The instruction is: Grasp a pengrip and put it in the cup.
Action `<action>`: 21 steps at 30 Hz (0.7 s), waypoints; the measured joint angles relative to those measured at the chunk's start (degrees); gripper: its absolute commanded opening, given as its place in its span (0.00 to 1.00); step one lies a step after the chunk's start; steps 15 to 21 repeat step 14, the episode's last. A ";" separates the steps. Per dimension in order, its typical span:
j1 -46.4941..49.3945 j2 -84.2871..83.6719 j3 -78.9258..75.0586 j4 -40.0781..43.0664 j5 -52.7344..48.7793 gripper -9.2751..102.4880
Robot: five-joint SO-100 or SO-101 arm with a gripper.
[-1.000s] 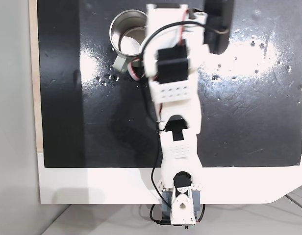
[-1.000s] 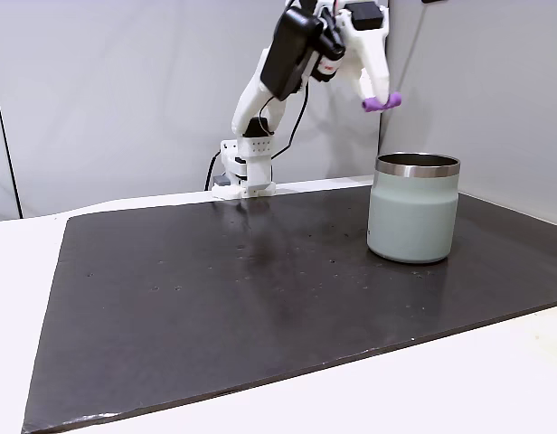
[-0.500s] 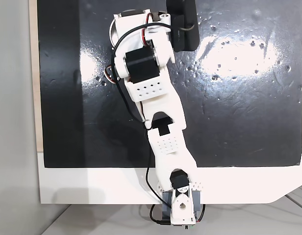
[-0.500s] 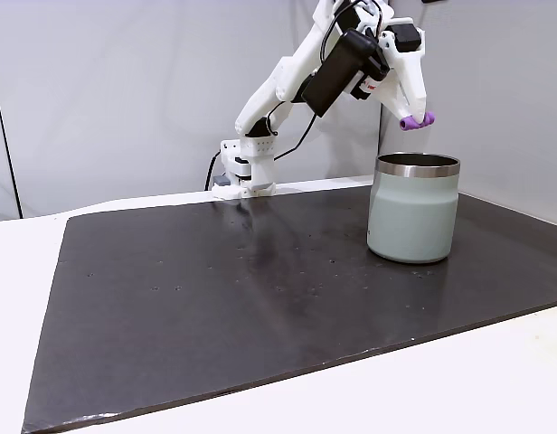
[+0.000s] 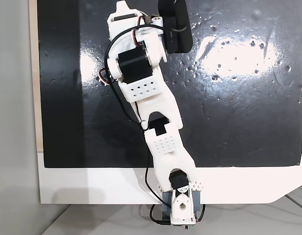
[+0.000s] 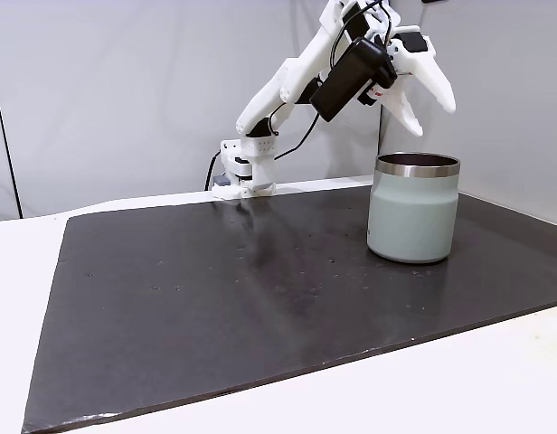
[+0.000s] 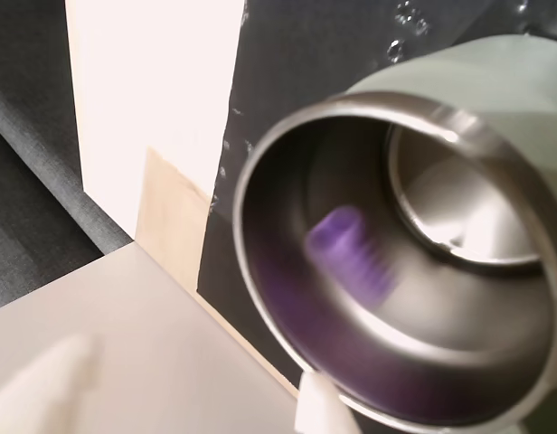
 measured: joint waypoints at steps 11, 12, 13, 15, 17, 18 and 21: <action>-0.26 0.00 0.00 0.00 0.00 0.37; -0.35 0.00 0.00 0.00 0.00 0.37; -0.44 0.00 0.00 0.00 0.00 0.37; -0.44 0.00 0.00 0.00 0.00 0.37; -0.44 0.00 0.00 0.00 0.00 0.37; -0.44 0.00 0.00 0.00 0.00 0.37; -0.44 0.00 0.00 0.00 0.00 0.37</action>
